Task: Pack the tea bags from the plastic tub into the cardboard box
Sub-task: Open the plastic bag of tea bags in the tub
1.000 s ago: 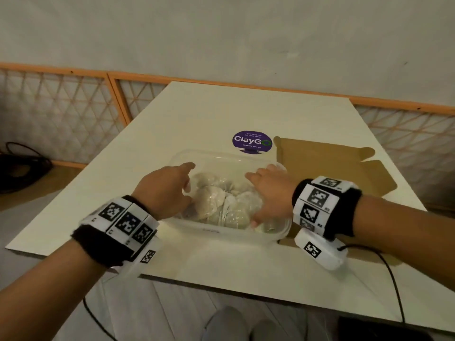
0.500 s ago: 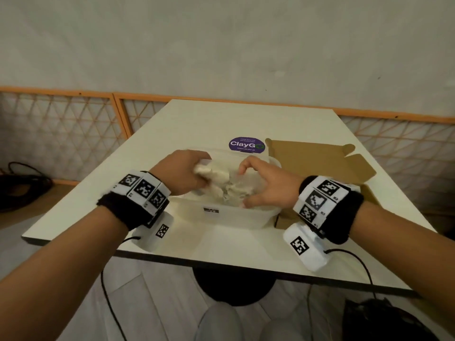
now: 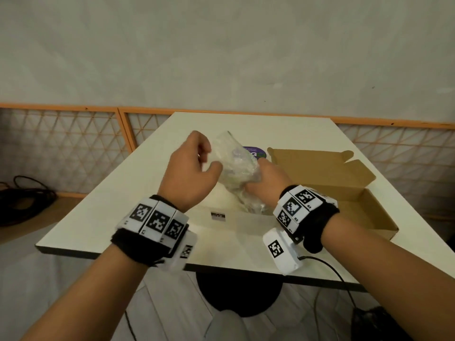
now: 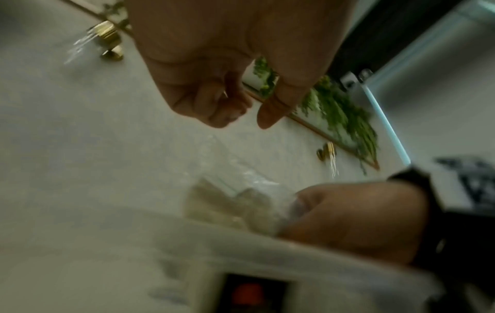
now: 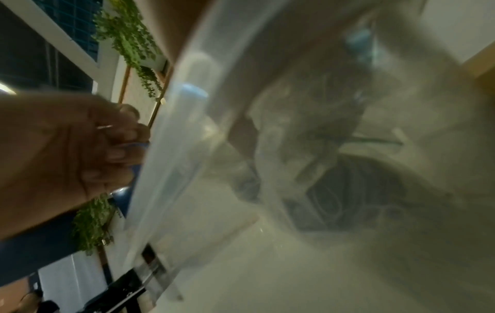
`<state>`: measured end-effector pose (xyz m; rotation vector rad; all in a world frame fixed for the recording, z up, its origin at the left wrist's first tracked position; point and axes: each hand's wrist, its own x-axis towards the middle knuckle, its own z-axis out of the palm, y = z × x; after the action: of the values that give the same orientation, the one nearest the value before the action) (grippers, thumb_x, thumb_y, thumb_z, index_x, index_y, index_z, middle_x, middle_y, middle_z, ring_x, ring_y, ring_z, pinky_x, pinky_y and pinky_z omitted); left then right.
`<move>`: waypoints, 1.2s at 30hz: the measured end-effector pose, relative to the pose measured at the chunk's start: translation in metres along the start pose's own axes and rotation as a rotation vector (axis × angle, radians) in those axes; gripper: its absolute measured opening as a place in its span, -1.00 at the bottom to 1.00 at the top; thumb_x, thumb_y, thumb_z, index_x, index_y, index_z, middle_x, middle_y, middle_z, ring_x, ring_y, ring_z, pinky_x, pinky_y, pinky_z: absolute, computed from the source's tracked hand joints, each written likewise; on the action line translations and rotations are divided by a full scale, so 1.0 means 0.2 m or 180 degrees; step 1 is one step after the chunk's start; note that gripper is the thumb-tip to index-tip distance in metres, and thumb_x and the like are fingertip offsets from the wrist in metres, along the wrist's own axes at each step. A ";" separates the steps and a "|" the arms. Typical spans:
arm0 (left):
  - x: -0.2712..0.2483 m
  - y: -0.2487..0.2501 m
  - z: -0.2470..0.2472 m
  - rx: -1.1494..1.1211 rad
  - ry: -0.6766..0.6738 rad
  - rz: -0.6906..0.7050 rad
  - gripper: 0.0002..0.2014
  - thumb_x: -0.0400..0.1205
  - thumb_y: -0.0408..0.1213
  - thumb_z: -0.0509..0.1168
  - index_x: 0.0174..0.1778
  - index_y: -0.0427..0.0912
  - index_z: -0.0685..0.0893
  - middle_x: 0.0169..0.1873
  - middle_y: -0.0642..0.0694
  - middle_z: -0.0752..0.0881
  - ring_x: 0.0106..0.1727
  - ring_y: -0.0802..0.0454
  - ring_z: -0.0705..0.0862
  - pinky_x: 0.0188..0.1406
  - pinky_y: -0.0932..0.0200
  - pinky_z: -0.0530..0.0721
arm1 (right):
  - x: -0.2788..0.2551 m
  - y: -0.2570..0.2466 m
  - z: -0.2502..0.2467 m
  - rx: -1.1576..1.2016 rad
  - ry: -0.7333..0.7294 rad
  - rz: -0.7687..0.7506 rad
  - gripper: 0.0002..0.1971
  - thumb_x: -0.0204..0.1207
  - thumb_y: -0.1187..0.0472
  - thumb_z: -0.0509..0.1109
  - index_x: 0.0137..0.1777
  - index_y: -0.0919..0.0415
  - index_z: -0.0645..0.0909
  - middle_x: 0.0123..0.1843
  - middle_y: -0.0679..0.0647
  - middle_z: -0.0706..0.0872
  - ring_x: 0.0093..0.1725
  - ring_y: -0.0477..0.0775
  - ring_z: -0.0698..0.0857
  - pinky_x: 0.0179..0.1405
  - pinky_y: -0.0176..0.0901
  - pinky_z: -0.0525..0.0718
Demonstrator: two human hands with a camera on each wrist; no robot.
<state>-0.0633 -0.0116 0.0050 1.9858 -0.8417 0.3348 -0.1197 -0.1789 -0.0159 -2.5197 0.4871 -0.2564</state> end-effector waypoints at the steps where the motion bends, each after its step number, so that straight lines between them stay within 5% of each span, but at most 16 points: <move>1: 0.00 0.03 0.02 -0.0285 -0.0052 -0.0288 -0.86 0.51 -0.28 0.37 -0.21 -0.13 0.51 -0.37 0.05 0.56 -0.42 0.26 0.48 -0.37 0.38 0.42 | -0.01 -0.01 0.01 0.0042 0.0104 0.0000 -0.61 0.49 0.15 0.36 0.24 0.28 0.41 0.02 0.10 0.59 0.05 0.14 0.61 -0.08 -0.17 0.47; 4: 0.01 0.05 0.12 -0.1106 -0.0559 -0.1142 -0.70 0.61 -0.07 0.34 -0.30 -0.23 0.54 -0.44 -0.06 0.66 -0.45 0.16 0.65 -0.46 0.32 0.58 | -0.06 -0.05 0.06 0.0263 0.0490 -0.0422 -0.62 0.49 0.22 0.36 0.22 0.26 0.33 0.07 0.12 0.57 -0.03 0.10 0.57 -0.14 -0.23 0.44; 9: 0.02 0.01 0.19 -0.2165 -0.0347 -0.1840 -0.69 0.58 -0.06 0.38 -0.18 -0.28 0.58 -0.27 -0.19 0.71 -0.25 -0.03 0.73 -0.18 0.13 0.79 | -0.17 -0.06 0.09 0.0591 0.0426 -0.1322 -0.54 0.43 0.26 0.39 0.34 0.25 0.44 0.34 0.13 0.49 0.24 -0.03 0.49 0.05 -0.61 0.32; 10: 0.01 0.00 0.20 -0.2312 -0.0300 -0.1842 -0.72 0.58 -0.11 0.40 -0.23 -0.27 0.55 -0.30 -0.19 0.69 -0.26 -0.06 0.71 -0.17 0.11 0.79 | -0.19 -0.06 0.09 0.0612 0.0406 -0.1382 -0.55 0.44 0.20 0.37 0.34 0.24 0.48 0.37 0.12 0.49 0.30 -0.03 0.49 0.16 -0.60 0.31; 13: -0.03 -0.02 0.21 -0.2518 -0.0090 -0.1680 -0.75 0.55 -0.30 0.44 -0.30 -0.20 0.47 -0.39 -0.15 0.61 -0.36 -0.02 0.66 -0.25 0.15 0.73 | -0.19 -0.03 0.09 0.1159 0.0449 -0.1051 -0.70 0.53 0.10 0.34 0.20 0.18 0.66 0.37 0.06 0.60 0.35 -0.02 0.55 0.42 -0.14 0.44; 16: -0.05 -0.03 0.20 -0.2583 -0.0052 -0.1526 -0.75 0.53 -0.35 0.44 -0.31 -0.20 0.47 -0.42 -0.11 0.59 -0.34 0.04 0.67 -0.19 0.17 0.73 | -0.16 -0.03 0.06 0.1780 0.0330 -0.0569 -0.77 0.55 0.11 0.37 0.16 0.12 0.65 0.09 0.05 0.75 0.12 -0.01 0.69 0.30 0.03 0.58; 19: -0.06 -0.01 0.18 -0.2371 -0.0190 -0.1424 -0.74 0.53 -0.19 0.46 -0.34 -0.18 0.53 -0.38 -0.10 0.57 -0.30 0.07 0.60 -0.23 0.25 0.63 | -0.11 -0.05 0.01 0.1670 0.0130 -0.0242 -0.50 0.46 0.10 0.47 0.38 0.13 0.47 0.02 0.04 0.66 0.01 -0.02 0.65 0.09 -0.20 0.58; 23: -0.05 0.02 0.21 -0.1877 -0.0114 -0.1396 -0.74 0.47 -0.05 0.49 -0.40 -0.08 0.61 -0.50 0.08 0.48 -0.36 0.13 0.46 -0.31 0.28 0.45 | -0.10 -0.07 -0.01 0.1024 0.0673 -0.0334 -0.77 0.43 0.15 0.49 0.05 0.10 0.59 -0.30 -0.08 0.48 -0.33 -0.13 0.46 -0.25 -0.31 0.45; 25: -0.04 0.02 0.21 -0.1775 0.0022 -0.1332 -0.85 0.49 -0.15 0.48 -0.40 0.00 0.73 -0.55 0.19 0.62 -0.26 0.12 0.56 -0.12 0.21 0.49 | -0.11 -0.07 -0.01 0.1012 0.0921 -0.0451 -0.86 0.46 0.21 0.46 -0.11 0.07 0.53 -0.42 -0.09 0.41 -0.38 -0.08 0.42 -0.19 -0.29 0.48; 27: -0.05 0.03 0.22 -0.1790 0.0130 -0.1308 -0.87 0.51 -0.20 0.46 -0.36 -0.01 0.77 -0.56 0.28 0.66 -0.29 0.18 0.60 -0.07 0.20 0.50 | -0.12 -0.07 -0.02 0.0834 0.1047 -0.0554 -0.85 0.48 0.26 0.41 -0.16 0.06 0.47 -0.47 -0.10 0.39 -0.39 -0.05 0.42 0.13 -0.05 0.51; 29: -0.05 0.05 0.23 -0.1917 0.0104 -0.1346 -0.85 0.52 -0.13 0.45 -0.33 -0.07 0.73 -0.55 0.21 0.62 -0.43 0.24 0.56 -0.26 0.25 0.56 | -0.13 -0.07 -0.02 0.0609 0.1052 -0.0643 -0.86 0.49 0.28 0.37 -0.16 0.08 0.45 -0.49 -0.11 0.40 -0.44 -0.10 0.42 0.21 0.06 0.51; 31: -0.05 0.08 0.25 -0.2239 0.0008 -0.1450 -0.78 0.53 -0.13 0.46 -0.30 -0.17 0.63 -0.40 0.03 0.65 -0.39 0.21 0.63 -0.34 0.29 0.65 | -0.14 -0.08 -0.02 0.0471 0.1001 -0.0777 -0.88 0.49 0.26 0.36 -0.18 0.07 0.47 -0.47 -0.13 0.44 -0.45 -0.16 0.43 -0.15 -0.13 0.54; 33: -0.06 0.09 0.25 -0.2627 -0.0032 -0.1505 -0.79 0.55 -0.23 0.44 -0.29 -0.24 0.59 -0.29 -0.16 0.70 -0.27 0.10 0.73 -0.23 0.28 0.71 | -0.15 -0.09 -0.03 0.0662 0.0866 -0.0857 -0.94 0.48 0.24 0.36 -0.20 0.11 0.58 -0.44 -0.15 0.51 -0.44 -0.21 0.48 -0.36 -0.39 0.45; 36: -0.07 0.08 0.24 -0.3048 -0.0039 -0.1615 -0.84 0.56 -0.28 0.43 -0.22 -0.29 0.63 -0.15 -0.27 0.76 -0.07 -0.03 0.78 -0.06 0.25 0.73 | -0.16 -0.08 -0.05 0.1400 0.0640 -0.0730 -0.92 0.48 0.27 0.41 -0.11 0.19 0.75 -0.38 -0.09 0.68 -0.41 -0.29 0.58 -0.32 -0.49 0.49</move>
<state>-0.0879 -0.0515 -0.0181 1.2142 -0.3503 -0.3342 -0.1482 -0.1586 -0.0012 -2.1234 0.1871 -0.6355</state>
